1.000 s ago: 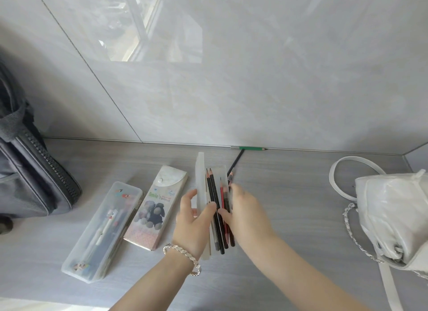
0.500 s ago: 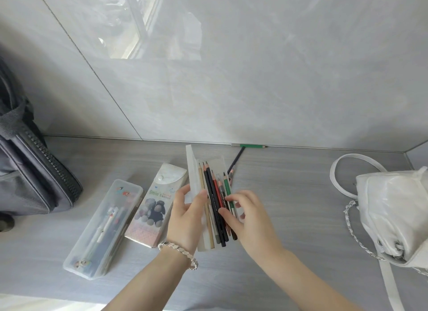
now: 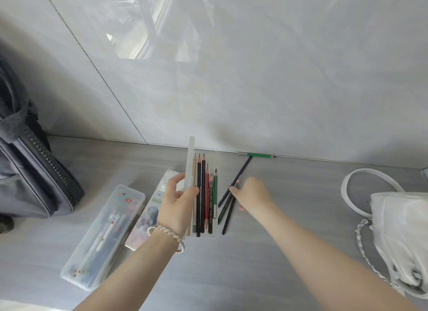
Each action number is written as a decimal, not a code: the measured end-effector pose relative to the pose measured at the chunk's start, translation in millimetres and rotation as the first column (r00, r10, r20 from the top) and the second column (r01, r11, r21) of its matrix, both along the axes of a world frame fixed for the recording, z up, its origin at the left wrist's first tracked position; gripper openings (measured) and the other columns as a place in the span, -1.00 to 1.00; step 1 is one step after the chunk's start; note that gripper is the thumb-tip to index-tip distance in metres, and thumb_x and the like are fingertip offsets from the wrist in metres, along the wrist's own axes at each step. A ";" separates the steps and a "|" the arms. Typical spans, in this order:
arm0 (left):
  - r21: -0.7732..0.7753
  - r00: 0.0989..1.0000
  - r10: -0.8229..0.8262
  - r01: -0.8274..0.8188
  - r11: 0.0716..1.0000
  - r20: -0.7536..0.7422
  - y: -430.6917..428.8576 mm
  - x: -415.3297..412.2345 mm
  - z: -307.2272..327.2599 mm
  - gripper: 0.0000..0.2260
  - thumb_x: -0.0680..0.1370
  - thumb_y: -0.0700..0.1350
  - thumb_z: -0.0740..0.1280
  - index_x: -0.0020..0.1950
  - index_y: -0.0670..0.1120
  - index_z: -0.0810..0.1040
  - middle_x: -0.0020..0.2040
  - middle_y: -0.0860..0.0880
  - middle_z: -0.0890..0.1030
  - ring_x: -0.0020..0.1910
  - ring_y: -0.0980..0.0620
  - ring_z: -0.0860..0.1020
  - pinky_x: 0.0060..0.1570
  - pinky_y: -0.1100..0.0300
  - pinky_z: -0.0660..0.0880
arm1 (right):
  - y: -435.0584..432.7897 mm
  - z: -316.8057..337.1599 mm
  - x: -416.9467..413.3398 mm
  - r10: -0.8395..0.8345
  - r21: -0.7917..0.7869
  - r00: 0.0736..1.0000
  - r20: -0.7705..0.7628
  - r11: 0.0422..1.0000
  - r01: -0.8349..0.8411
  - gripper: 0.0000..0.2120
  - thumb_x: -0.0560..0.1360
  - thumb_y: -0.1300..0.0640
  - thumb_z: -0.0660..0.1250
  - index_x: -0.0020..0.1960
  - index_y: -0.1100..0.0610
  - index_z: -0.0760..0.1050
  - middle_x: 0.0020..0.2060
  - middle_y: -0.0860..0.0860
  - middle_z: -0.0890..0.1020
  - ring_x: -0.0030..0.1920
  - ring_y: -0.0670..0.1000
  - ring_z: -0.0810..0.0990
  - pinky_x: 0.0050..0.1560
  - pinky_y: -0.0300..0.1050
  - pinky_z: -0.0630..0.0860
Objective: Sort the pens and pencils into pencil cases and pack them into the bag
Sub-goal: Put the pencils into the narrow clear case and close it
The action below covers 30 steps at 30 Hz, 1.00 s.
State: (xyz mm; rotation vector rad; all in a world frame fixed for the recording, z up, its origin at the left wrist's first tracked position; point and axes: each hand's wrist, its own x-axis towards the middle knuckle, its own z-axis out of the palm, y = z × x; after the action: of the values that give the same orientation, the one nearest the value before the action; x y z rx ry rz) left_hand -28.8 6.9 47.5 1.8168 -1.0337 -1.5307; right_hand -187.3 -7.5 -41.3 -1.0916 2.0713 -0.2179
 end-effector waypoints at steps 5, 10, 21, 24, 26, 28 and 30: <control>-0.018 0.999 0.041 -0.042 0.999 -0.031 -4.9 4.1 0.0 -0.67 0.40 -0.02 0.30 0.15 0.15 0.38 0.08 -0.16 0.57 -0.01 -0.08 0.55 -0.08 0.17 0.44 | -13.5 -10.7 18.7 0.095 0.140 0.995 -0.009 0.986 -0.093 -0.89 0.49 0.20 0.24 -0.21 0.17 0.44 -0.01 0.19 0.66 -0.04 0.16 0.64 -0.29 -0.17 0.46; -0.040 0.995 0.083 -0.085 0.996 -0.054 -2.4 9.3 -3.7 -0.77 0.54 -0.17 0.23 0.11 0.13 0.37 -0.15 -0.02 0.53 -0.18 0.07 0.51 -0.14 0.26 0.42 | 0.2 -10.6 21.6 0.188 0.196 0.970 -0.154 0.968 -0.157 -0.86 0.43 0.26 0.29 -0.29 0.14 0.39 -0.27 0.06 0.57 -0.09 0.11 0.58 -0.18 -0.10 0.51; -0.066 0.998 0.038 -0.041 0.997 -0.052 15.2 10.9 -7.2 -0.74 0.49 -0.09 0.30 0.15 0.12 0.40 0.05 -0.26 0.58 -0.17 -0.07 0.50 -0.10 0.07 0.47 | 25.9 68.0 0.6 -0.032 -0.329 0.908 0.417 0.926 0.184 -0.83 0.47 0.26 0.28 -0.25 0.09 0.37 -0.44 -0.03 0.47 -0.51 -0.12 0.44 -0.49 -0.37 0.36; -0.073 0.997 0.003 -0.009 0.997 -0.075 21.9 4.1 -5.6 -0.76 0.49 -0.09 0.31 0.09 0.16 0.39 -0.03 -0.18 0.57 -0.19 -0.03 0.51 -0.10 0.13 0.45 | 31.9 95.8 10.1 0.066 -0.389 0.816 0.575 0.899 0.201 -0.85 0.49 0.30 0.26 -0.19 0.10 0.40 -0.41 -0.02 0.51 -0.54 -0.18 0.48 -0.49 -0.34 0.44; -0.079 0.996 -0.009 0.002 0.997 -0.088 26.6 -0.2 -4.6 -0.74 0.47 -0.05 0.33 0.10 0.17 0.38 0.02 -0.15 0.57 -0.16 0.00 0.52 -0.14 0.18 0.44 | 35.9 93.5 19.6 0.105 -0.386 0.818 0.566 0.910 0.150 -0.82 0.47 0.31 0.29 -0.20 0.07 0.40 -0.37 -0.01 0.54 -0.48 -0.11 0.51 -0.43 -0.27 0.50; -0.092 0.992 -0.008 -0.003 0.996 -0.127 30.6 -4.0 -1.9 -0.72 0.47 -0.07 0.33 0.14 0.13 0.40 0.05 -0.19 0.57 -0.16 -0.02 0.52 -0.17 0.17 0.45 | 40.3 84.5 25.9 0.116 -0.386 0.870 0.480 0.918 0.091 -0.82 0.43 0.27 0.33 -0.23 0.03 0.42 -0.33 0.00 0.57 -0.40 -0.05 0.52 -0.35 -0.13 0.52; -0.124 0.985 0.000 -0.022 0.992 -0.170 34.4 -6.3 2.0 -0.74 0.49 -0.14 0.32 0.14 0.09 0.44 -0.04 -0.17 0.56 -0.20 -0.01 0.52 -0.22 0.20 0.47 | 44.8 79.3 28.0 0.117 -0.378 0.884 0.453 0.923 0.072 -0.83 0.40 0.25 0.34 -0.25 0.02 0.43 -0.33 0.00 0.58 -0.37 -0.05 0.51 -0.29 -0.12 0.49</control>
State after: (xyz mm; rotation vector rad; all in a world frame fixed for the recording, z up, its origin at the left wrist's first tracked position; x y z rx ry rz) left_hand -35.0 41.3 49.5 1.5749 -1.0120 -1.5486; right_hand -159.3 37.3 38.0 -1.1516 1.6073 -0.8284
